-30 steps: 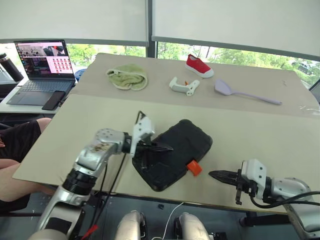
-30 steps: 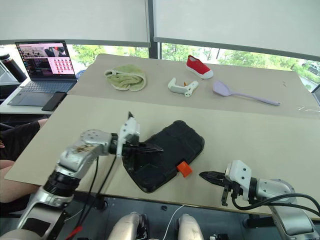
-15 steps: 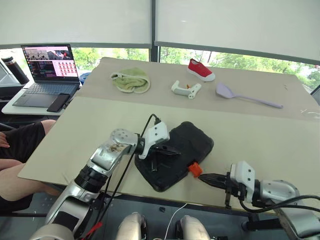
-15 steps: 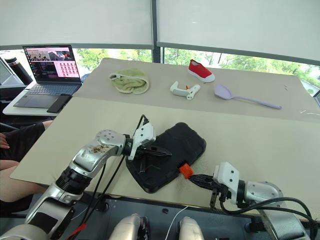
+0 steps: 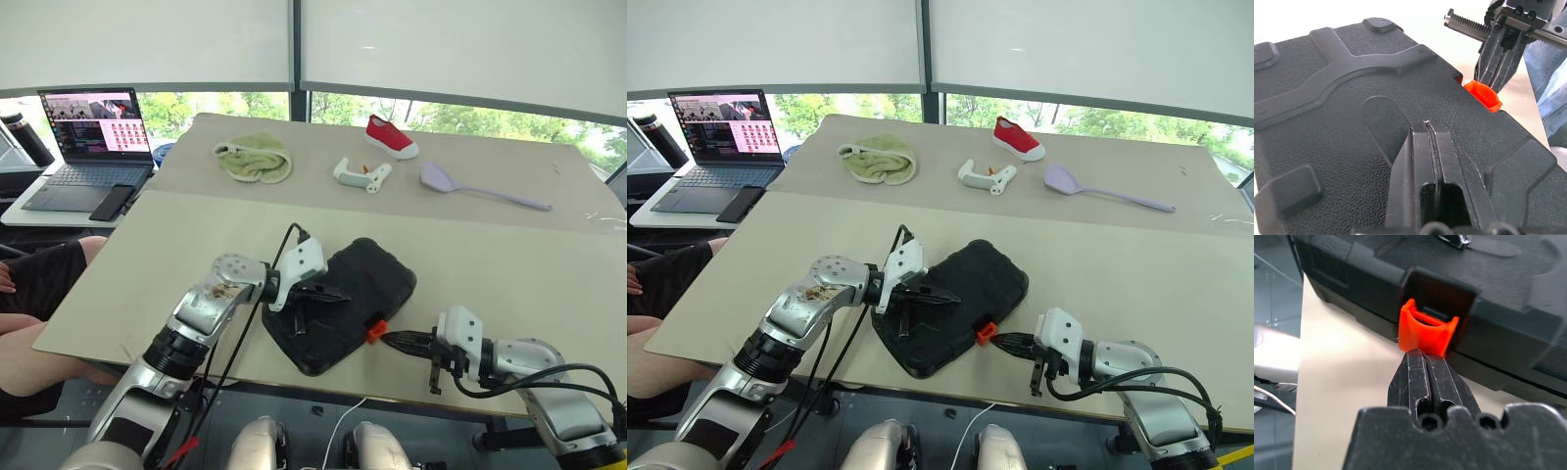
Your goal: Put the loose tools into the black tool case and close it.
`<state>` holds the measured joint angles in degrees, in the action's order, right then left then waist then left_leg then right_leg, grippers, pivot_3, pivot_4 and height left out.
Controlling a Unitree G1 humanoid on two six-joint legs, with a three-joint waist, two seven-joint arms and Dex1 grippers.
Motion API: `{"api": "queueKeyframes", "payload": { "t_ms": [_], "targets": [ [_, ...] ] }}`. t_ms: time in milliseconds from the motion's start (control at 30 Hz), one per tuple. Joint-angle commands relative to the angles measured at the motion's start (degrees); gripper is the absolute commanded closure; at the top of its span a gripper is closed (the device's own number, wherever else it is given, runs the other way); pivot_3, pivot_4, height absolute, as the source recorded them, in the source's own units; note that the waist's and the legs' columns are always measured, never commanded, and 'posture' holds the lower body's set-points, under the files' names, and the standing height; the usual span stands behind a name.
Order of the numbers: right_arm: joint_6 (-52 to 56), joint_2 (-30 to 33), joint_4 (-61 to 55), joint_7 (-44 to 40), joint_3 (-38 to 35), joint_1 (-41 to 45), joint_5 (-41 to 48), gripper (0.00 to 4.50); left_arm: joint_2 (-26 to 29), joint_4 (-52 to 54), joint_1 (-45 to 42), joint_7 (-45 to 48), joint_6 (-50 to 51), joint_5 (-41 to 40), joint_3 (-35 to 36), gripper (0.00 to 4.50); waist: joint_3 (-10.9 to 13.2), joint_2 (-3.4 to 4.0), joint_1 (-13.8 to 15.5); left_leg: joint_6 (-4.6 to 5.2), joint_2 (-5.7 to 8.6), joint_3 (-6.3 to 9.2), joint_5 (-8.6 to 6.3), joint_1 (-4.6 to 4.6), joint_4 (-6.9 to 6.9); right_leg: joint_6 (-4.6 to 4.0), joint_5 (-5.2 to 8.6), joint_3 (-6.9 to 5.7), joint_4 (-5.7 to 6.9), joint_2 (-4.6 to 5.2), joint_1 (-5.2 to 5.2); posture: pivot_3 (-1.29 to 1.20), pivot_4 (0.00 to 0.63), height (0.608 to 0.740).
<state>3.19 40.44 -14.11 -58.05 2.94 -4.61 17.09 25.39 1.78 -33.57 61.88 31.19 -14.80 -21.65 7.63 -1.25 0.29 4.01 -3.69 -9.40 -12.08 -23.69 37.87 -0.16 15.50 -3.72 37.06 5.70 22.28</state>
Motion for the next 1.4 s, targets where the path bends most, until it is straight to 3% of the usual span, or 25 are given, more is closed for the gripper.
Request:
{"api": "queueKeyframes", "payload": {
  "t_ms": [33,533,833,1400],
  "targets": [
    [0.4,0.7,-1.4,0.1,-1.2,-1.1,0.3,4.43,1.9,-3.9,2.7,-1.0,2.9,3.0,-2.4,4.50,0.0,0.00,0.0,0.00,0.00,0.00,-0.01,0.00,0.00,-0.02,0.02,0.00,-0.01,0.02,0.00,0.00,0.150,0.736],
    [2.9,-5.1,-4.0,2.3,0.0,3.6,3.0,4.43,1.7,-4.7,3.1,-1.2,2.7,3.4,-3.1,4.50,0.0,0.01,-0.6,-0.04,-0.06,-0.01,-0.01,0.14,-0.07,-0.18,0.15,0.04,-0.01,0.09,-0.01,0.00,0.150,0.736],
    [6.0,-2.1,-2.2,2.2,2.3,3.6,-2.7,4.43,2.0,-5.3,3.2,-1.1,2.5,3.5,-3.2,4.50,0.0,0.02,-0.9,-0.14,-0.07,0.00,-0.06,0.19,-0.14,-0.19,0.19,0.17,-0.03,0.19,-0.01,0.00,0.150,0.736],
    [7.8,-7.1,-3.2,3.4,2.6,9.4,-0.6,4.43,2.9,-5.2,4.1,-0.9,3.4,4.1,-4.4,4.50,0.0,0.05,-1.0,-0.20,-0.05,-0.03,-0.07,0.16,-0.36,-0.14,0.23,0.06,-0.09,0.41,0.09,0.00,0.150,0.736]
  ]
}}
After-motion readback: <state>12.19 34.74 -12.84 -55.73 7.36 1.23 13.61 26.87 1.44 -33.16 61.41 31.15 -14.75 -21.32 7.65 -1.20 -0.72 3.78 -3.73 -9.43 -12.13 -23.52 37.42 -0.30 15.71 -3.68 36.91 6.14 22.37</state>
